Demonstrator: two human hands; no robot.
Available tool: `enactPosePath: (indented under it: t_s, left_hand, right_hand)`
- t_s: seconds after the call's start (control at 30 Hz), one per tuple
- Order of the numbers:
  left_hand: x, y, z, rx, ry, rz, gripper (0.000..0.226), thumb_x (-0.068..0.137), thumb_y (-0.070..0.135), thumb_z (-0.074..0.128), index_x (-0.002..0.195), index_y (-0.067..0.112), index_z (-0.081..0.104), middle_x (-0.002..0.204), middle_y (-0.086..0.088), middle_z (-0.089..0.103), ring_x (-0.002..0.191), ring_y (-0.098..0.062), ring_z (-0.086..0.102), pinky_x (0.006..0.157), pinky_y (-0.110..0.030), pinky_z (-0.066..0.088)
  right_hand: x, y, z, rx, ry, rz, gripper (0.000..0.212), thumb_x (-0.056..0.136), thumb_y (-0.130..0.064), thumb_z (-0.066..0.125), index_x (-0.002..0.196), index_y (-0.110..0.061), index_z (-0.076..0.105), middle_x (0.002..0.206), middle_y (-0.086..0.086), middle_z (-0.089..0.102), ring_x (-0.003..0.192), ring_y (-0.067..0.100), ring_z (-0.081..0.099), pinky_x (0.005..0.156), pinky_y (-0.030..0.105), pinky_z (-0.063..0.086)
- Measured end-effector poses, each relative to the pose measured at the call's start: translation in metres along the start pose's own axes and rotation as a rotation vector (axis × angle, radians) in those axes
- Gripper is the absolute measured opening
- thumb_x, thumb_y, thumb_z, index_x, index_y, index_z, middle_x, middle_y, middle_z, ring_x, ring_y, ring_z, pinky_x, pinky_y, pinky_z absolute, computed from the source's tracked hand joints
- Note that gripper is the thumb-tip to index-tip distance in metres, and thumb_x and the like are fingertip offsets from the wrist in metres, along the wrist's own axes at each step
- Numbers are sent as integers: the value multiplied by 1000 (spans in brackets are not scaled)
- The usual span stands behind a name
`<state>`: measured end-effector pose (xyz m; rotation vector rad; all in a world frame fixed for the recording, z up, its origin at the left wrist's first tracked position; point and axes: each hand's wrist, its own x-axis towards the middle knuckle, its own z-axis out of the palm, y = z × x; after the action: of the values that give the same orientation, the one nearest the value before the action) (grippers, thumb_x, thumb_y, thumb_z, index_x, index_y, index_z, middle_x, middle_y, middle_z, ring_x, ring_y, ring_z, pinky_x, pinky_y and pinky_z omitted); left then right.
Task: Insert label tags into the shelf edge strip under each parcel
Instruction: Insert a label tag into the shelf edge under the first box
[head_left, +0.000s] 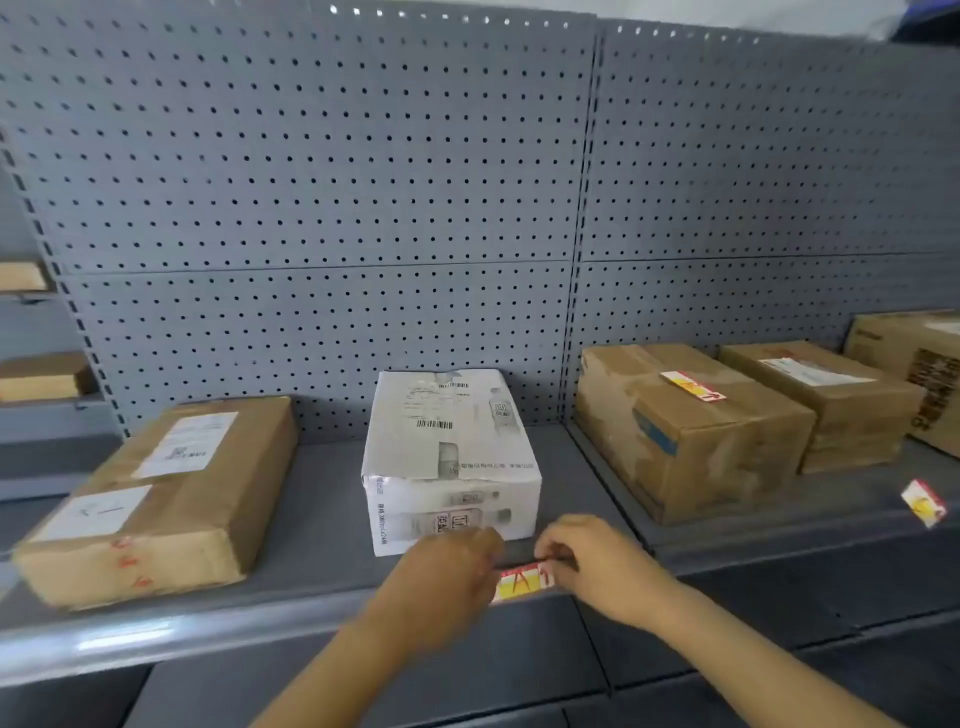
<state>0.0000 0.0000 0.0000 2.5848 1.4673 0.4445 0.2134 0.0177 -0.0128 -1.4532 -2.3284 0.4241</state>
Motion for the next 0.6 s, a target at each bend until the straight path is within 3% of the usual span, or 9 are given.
enactPosePath:
  t_s: [0.2,0.43,0.6]
  left_hand:
    - [6,9,46,95,-11,-168,26,90,22,46,116,22,49,118,-1,56,107,-22,52,84,-31,40]
    - [13,12,62,130,85,-202,25,89,15,46,113,21,49,115,-1,52,105,-22,49,83,-31,38]
    - [16,7,56,150,87,-127,25,87,11,44,109,18,51,112,-3,54,100,-24,50,81,-30,37]
  right_hand:
    - [2,16,15,-108,93,-113,11,91,-18,57,100,-20,64,103,-9,52,96,5,46,79,19,41]
    - [9,13,22,-245,96,-186,9,89,-26,60,95,-20,62,100,-6,51,92,13,48,75,26,40]
    - [14,11,24,-292,74,-214,0,87,-19,63,87,-18,63,93,-4,57,86,15,51,71,28,44]
